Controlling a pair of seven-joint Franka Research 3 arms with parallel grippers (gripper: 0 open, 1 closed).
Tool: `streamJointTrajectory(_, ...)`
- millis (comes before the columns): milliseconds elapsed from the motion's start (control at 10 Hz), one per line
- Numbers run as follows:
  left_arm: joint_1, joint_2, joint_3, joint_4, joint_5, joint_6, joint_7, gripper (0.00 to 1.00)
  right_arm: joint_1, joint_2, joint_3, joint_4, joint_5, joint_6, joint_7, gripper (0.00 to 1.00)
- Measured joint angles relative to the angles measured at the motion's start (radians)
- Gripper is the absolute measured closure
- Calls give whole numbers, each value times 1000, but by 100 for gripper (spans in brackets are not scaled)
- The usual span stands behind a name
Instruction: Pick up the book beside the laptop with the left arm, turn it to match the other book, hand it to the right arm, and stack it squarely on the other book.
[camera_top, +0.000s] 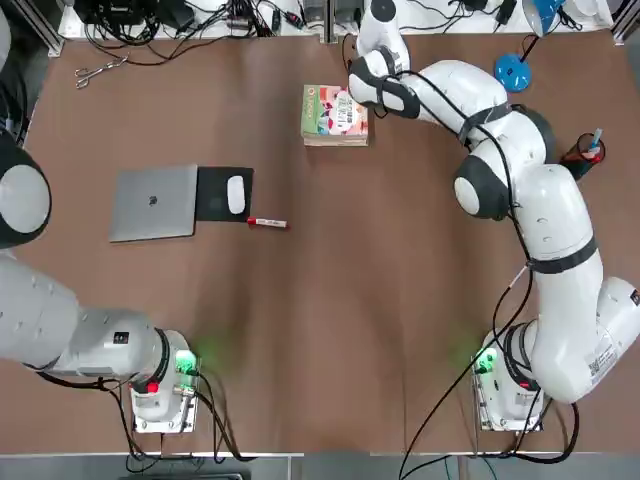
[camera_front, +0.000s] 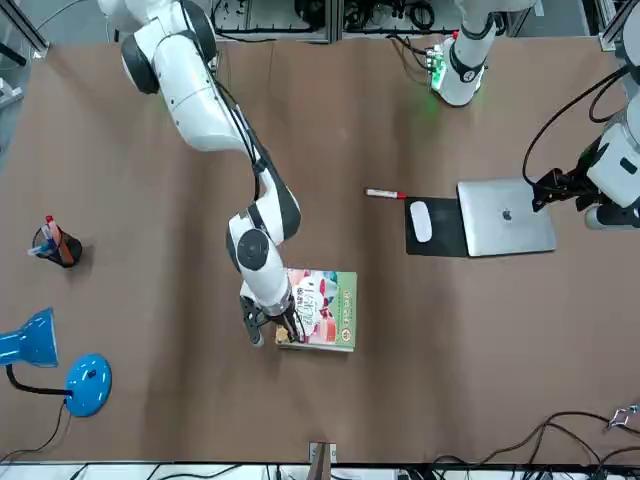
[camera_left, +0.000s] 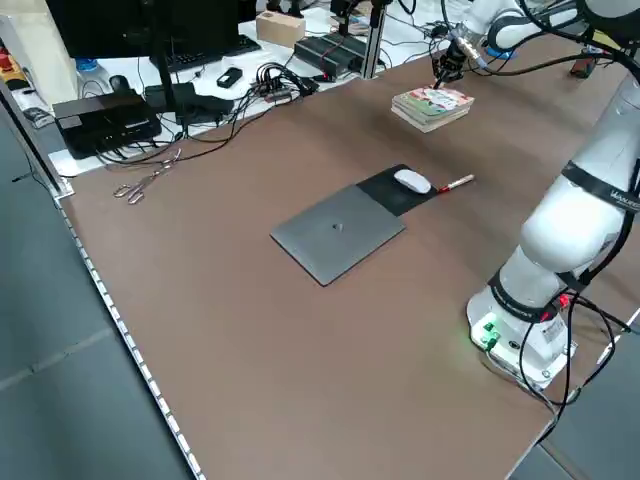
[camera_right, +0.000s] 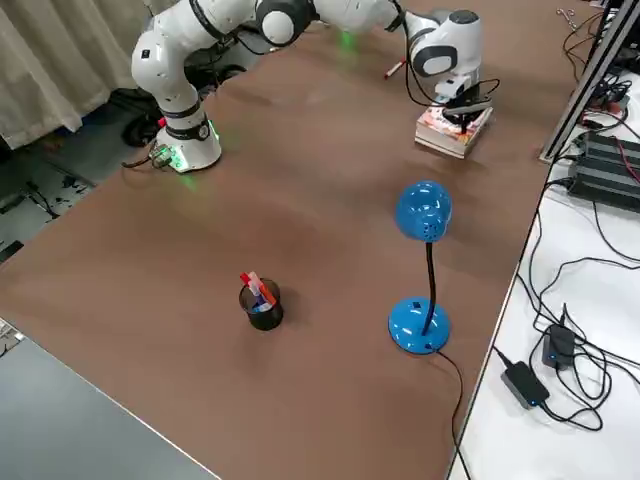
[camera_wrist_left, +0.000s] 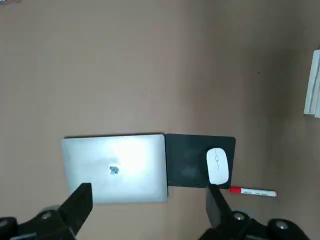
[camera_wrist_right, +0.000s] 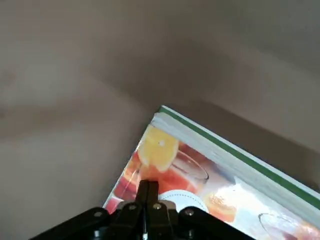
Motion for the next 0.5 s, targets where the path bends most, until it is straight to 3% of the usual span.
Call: streamJointTrajectory(500, 0, 0, 0, 0, 0, 0, 0, 0, 0, -2, 3, 22, 2, 2, 0, 99)
